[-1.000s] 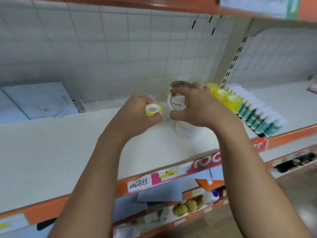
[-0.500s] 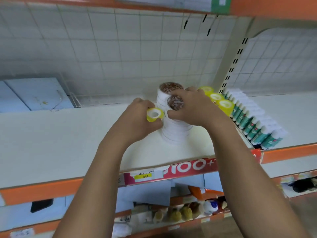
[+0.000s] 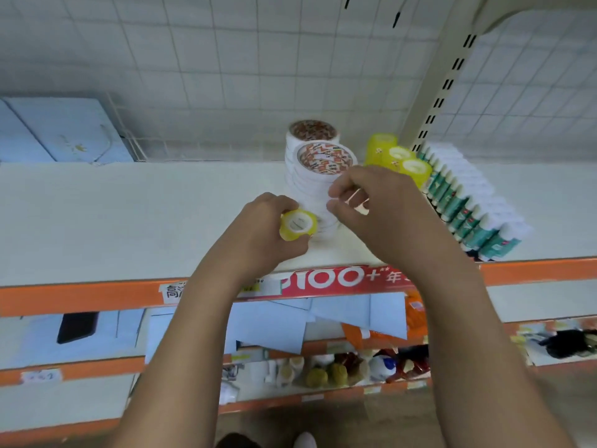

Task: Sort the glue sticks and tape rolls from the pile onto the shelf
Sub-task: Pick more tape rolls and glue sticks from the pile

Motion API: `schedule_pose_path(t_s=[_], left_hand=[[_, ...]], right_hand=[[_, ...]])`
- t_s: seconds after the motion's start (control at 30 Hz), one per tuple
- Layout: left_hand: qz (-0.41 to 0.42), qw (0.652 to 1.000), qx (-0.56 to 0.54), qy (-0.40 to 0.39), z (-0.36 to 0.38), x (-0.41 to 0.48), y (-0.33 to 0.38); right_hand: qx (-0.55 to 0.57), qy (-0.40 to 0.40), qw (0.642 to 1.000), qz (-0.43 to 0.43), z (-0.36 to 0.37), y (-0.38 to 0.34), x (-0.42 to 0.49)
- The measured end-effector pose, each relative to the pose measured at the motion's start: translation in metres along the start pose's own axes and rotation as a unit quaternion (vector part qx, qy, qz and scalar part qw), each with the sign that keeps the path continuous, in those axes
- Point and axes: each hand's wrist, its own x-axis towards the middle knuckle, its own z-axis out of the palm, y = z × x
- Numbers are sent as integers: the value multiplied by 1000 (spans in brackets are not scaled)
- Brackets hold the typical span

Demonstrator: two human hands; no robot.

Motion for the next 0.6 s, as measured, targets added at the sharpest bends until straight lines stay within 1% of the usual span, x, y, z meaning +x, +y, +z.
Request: schedule_pose_path(t_s=[0.1, 0.23, 0.33, 0.47, 0.53, 0.6], left_hand=[[15, 1000, 1, -20, 10, -1, 5], [50, 997, -9, -55, 20, 0, 14], [79, 993, -30, -77, 32, 4, 26], [94, 988, -59, -111, 47, 10, 37], [108, 985, -54, -121, 53, 13, 42], [112, 986, -52, -115, 60, 18, 48]], right_hand=[[14, -53, 998, 36, 15, 13, -13], [41, -70, 992, 93, 22, 30, -24], [61, -55, 985, 149, 21, 39, -31], [106, -11, 969, 223, 16, 55, -40], [96, 5, 968, 232, 10, 65, -43], [79, 8, 971, 223, 4, 72, -45]])
